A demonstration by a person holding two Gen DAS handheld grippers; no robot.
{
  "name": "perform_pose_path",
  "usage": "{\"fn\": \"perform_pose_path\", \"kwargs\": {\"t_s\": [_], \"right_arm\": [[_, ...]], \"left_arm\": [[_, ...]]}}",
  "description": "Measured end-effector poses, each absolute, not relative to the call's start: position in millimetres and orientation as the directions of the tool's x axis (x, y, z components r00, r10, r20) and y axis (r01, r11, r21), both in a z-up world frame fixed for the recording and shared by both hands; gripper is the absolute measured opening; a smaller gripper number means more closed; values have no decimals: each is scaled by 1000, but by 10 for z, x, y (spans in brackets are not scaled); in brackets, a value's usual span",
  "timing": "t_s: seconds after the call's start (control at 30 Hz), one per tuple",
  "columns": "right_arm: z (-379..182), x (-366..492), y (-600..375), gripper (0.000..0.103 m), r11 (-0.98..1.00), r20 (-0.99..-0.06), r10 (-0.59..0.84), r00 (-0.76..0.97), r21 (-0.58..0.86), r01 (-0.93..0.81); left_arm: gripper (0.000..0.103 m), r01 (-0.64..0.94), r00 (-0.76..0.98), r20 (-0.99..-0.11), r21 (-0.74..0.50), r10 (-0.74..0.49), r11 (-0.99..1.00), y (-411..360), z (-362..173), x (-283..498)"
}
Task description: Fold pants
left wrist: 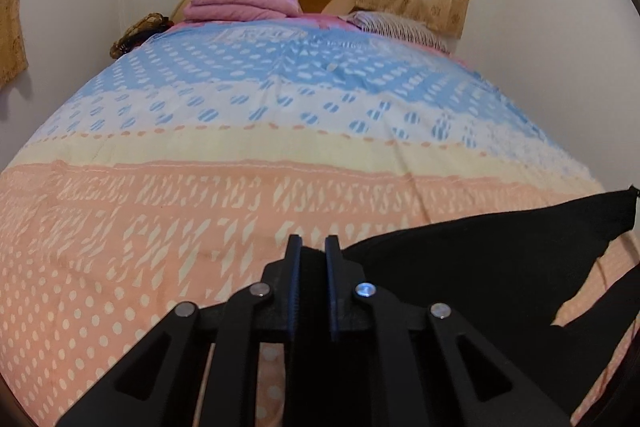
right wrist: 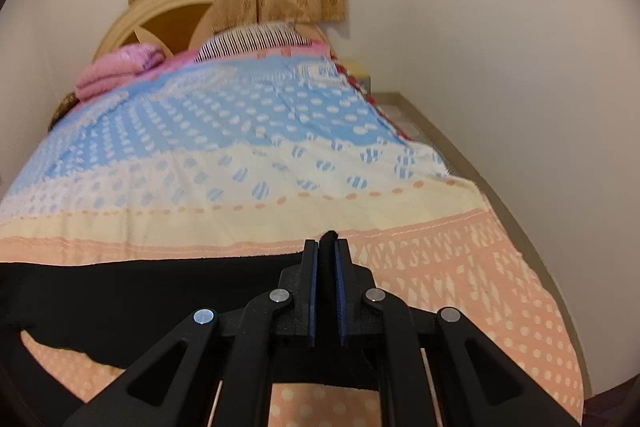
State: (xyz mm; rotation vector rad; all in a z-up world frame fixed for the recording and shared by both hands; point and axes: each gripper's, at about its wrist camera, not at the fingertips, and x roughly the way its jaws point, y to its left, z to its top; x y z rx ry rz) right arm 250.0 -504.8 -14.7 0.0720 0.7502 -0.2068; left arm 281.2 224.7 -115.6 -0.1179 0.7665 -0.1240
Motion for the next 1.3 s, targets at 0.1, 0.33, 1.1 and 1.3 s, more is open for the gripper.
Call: {"fn": "perform_pose_path", "kwargs": {"t_s": [0.1,0.33,1.1,1.3], "right_arm": [[-30,2314,-5071,7,977,-653,-157,741,7,214],[124,1753,-5191,7,976,-582,-134,802,65,210],[-563,279,-5518,7,937,-605,-113,788,199,287],[-805,188,-5532,7,930,-635,-128,762,191,315]], "left_arm": [[12,78,726,-667,-158,-164,984,2293,-1106,2712],[12,110,762,-609,-213,-221,971,2357,-1024,2442],[12,266,795,-468,-304,-386,915,2495,-1500,1076],[12,260,790,-493,-270,-365,927,2462,-1683,930]]}}
